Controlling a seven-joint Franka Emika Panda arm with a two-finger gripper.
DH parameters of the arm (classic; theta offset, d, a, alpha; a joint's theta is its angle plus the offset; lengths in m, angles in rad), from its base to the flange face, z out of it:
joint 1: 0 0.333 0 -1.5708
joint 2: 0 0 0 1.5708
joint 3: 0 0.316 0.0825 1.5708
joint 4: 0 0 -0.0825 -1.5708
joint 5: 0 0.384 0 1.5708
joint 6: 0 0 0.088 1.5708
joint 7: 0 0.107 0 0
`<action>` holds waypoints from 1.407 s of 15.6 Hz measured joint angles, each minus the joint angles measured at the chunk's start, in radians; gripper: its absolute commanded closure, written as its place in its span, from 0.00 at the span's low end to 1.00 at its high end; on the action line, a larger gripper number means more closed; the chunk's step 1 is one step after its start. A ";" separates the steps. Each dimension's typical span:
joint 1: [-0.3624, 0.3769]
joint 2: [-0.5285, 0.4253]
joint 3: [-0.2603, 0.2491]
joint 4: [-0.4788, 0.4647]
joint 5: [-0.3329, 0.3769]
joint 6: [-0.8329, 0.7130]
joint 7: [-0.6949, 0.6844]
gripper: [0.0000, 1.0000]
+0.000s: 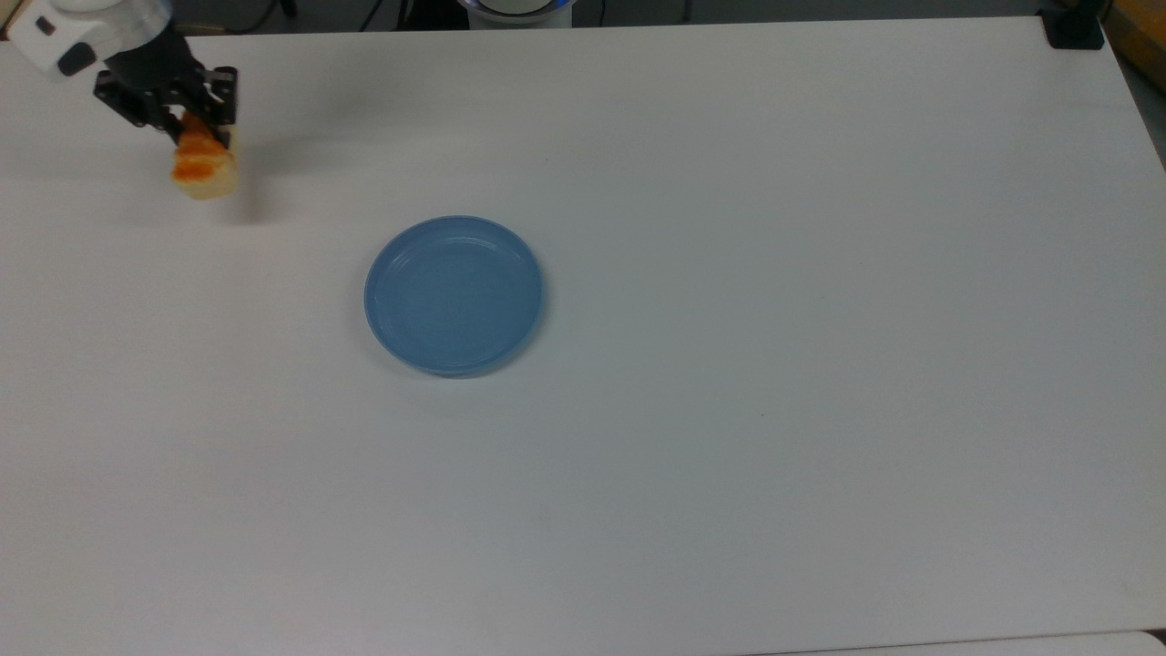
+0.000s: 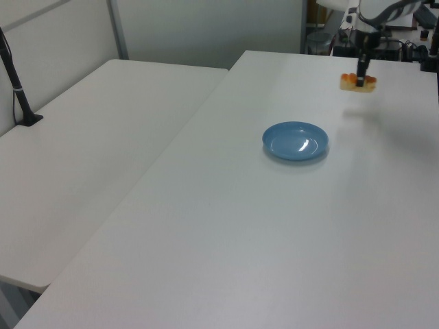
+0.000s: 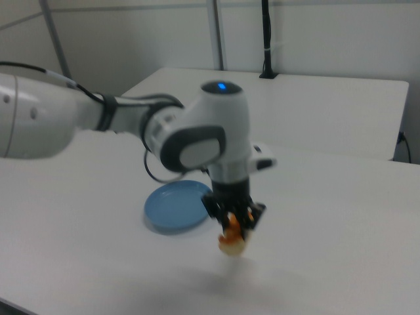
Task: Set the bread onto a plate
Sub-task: 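Carry the bread over the blue plate and lower it down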
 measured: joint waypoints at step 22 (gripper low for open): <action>0.091 0.172 0.377 0.180 -0.130 -0.063 0.720 0.59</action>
